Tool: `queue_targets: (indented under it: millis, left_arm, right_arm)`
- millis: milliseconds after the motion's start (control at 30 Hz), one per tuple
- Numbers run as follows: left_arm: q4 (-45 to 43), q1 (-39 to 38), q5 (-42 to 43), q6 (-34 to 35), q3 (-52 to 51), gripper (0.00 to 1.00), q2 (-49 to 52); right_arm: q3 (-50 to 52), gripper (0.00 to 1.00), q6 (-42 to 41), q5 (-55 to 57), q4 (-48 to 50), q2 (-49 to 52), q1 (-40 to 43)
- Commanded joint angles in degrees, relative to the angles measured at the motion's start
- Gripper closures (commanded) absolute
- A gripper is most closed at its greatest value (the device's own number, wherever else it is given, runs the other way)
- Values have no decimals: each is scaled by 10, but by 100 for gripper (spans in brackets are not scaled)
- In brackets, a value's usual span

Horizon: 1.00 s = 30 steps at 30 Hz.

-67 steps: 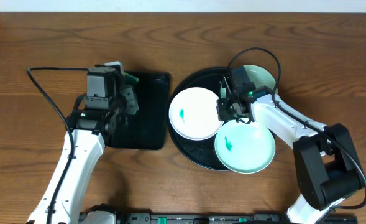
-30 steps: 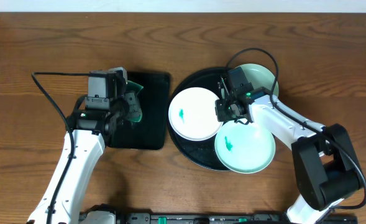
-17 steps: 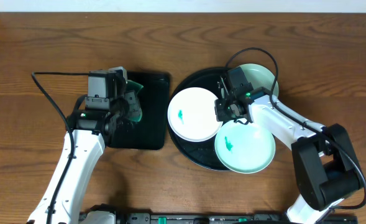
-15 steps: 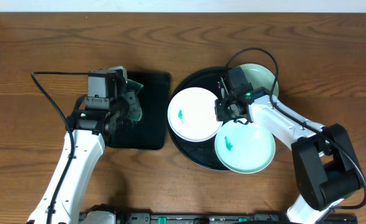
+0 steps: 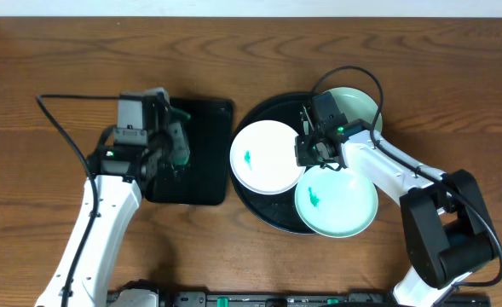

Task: Clean dirty plates on tray and stack at the side
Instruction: 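Lift the sponge with the left gripper toward the pink-white plate, then rub the green sponge over the pink-white plate with the left gripper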

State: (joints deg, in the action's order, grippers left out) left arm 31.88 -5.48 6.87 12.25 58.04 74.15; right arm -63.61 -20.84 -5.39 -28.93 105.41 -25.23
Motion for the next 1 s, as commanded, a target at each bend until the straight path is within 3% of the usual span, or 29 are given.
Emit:
queue_targets:
  millis: [0, 167, 367, 567, 767, 967]
  left_arm:
    - [-7, -1, -15, 13, 33, 93, -4]
    - [-10, -8, 60, 33, 33, 93, 4]
    - [-33, -55, 68, 33, 33, 93, 27]
    - [-45, -97, -27, 33, 33, 92, 67]
    - [-50, -128, -32, 33, 33, 93, 132]
    - [-64, -162, 85, 107, 33, 93, 175]
  right_arm:
    - [1, 99, -8, -12, -2, 6, 7]
    - [1, 99, -8, -36, -2, 6, 9]
    - [1, 99, -8, -37, -2, 6, 9]
    - [1, 99, -8, -37, -2, 6, 9]
    - [1, 99, -8, -37, -2, 6, 9]
    - [1, 99, -8, -37, -2, 6, 9]
